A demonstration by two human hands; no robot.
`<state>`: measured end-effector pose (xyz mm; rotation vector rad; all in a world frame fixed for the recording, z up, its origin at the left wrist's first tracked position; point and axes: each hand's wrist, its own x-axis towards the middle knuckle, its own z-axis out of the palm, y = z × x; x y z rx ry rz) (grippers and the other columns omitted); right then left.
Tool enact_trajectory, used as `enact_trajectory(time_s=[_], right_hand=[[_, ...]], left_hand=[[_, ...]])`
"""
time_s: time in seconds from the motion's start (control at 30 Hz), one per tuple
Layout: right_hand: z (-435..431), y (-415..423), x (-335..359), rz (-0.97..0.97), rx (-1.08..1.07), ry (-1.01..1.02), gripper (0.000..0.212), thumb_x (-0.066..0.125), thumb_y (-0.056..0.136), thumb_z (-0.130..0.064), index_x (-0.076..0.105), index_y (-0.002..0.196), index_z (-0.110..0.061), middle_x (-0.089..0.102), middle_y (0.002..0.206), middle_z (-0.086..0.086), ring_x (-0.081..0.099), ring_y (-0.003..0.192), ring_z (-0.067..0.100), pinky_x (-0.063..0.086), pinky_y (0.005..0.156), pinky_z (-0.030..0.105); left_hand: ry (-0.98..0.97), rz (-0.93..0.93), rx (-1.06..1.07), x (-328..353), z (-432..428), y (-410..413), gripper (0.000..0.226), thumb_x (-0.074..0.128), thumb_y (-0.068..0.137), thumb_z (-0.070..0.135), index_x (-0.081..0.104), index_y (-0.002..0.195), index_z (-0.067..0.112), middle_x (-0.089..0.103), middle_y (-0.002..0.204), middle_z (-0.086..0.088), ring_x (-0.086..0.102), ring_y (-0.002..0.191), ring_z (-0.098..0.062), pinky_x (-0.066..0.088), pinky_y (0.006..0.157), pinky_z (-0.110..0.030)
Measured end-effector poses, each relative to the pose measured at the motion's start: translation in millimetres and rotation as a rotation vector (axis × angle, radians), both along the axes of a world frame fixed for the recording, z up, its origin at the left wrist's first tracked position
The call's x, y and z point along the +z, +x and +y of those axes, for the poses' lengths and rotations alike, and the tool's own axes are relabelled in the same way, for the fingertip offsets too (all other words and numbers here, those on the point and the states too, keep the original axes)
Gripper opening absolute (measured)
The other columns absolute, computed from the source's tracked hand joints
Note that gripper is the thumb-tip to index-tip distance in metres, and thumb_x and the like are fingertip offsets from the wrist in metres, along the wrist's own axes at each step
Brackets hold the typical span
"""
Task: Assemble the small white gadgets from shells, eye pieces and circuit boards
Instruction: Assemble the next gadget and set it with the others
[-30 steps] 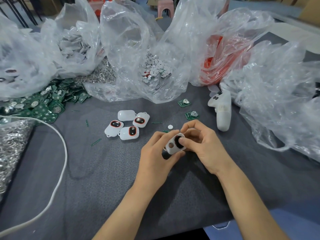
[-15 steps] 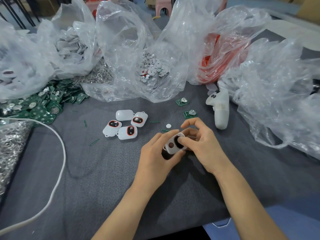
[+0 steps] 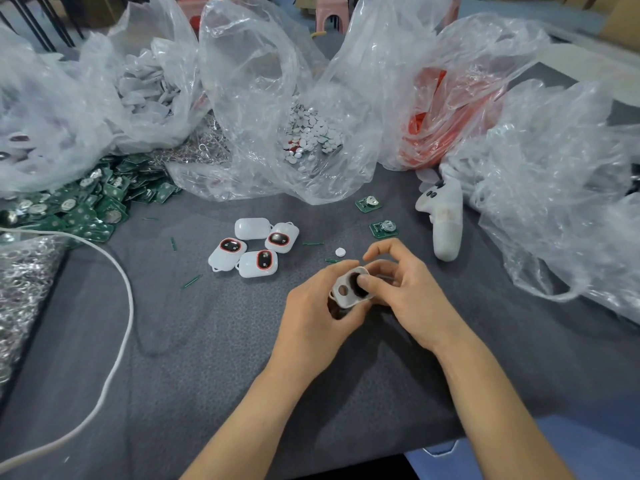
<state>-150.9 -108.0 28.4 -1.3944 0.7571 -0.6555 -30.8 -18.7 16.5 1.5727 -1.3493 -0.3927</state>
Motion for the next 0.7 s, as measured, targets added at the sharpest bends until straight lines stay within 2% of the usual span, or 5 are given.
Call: enact_trajectory(time_s=[0.17,0.4,0.53,0.6,0.7], right_hand=[[4,3,0,0.075,-0.041,-0.035,0.023,0.060,0.089,0.001,0.053,0.090,-0.021,0.068,0.078,0.009,0.068,0.076,0.019,0.052,0.072,0.034],[10,7,-1,0.190,-0.132,-0.138,0.026,0.061,0.089,-0.002,0.052,0.082,-0.025,0.066,0.078,0.007,0.063,0.066,0.006,0.045,0.056,0.015],[3,1,4,0.097,-0.088,-0.114,0.025,0.062,0.087,0.001,0.056,0.086,-0.023,0.068,0.072,0.000,0.067,0.072,0.010,0.051,0.067,0.020],[-1,-2,8,0.056,-0.052,-0.120,0.022,0.064,0.086,0.001,0.058,0.090,-0.020,0.070,0.074,0.000,0.066,0.075,0.011,0.052,0.072,0.021],[-3,3,12,0.035,-0.022,-0.180,0.021,0.067,0.084,-0.001,0.060,0.094,-0.017,0.071,0.080,0.006,0.066,0.074,0.011,0.052,0.072,0.020]], left_hand=[[0.012,-0.017,-0.021,0,0,1,0.043,0.080,0.076,0.015,0.064,0.116,0.019,0.068,0.105,0.014,0.061,0.094,0.006,0.046,0.081,-0.011],[0.043,-0.052,-0.019,3,1,0,0.044,0.080,0.076,0.020,0.064,0.117,0.017,0.068,0.105,0.012,0.061,0.094,0.003,0.049,0.082,-0.015],[0.069,-0.031,-0.014,2,-1,-1,0.035,0.071,0.084,0.027,0.062,0.118,0.022,0.067,0.094,0.017,0.060,0.082,0.007,0.044,0.074,-0.009],[0.080,0.023,0.011,0,-3,-1,0.022,0.061,0.092,0.023,0.062,0.114,0.024,0.068,0.084,0.015,0.062,0.072,0.004,0.045,0.069,-0.012],[0.057,0.200,0.077,-1,-4,1,0.012,0.059,0.093,0.014,0.060,0.100,0.024,0.072,0.083,0.011,0.066,0.071,0.001,0.051,0.065,-0.017]])
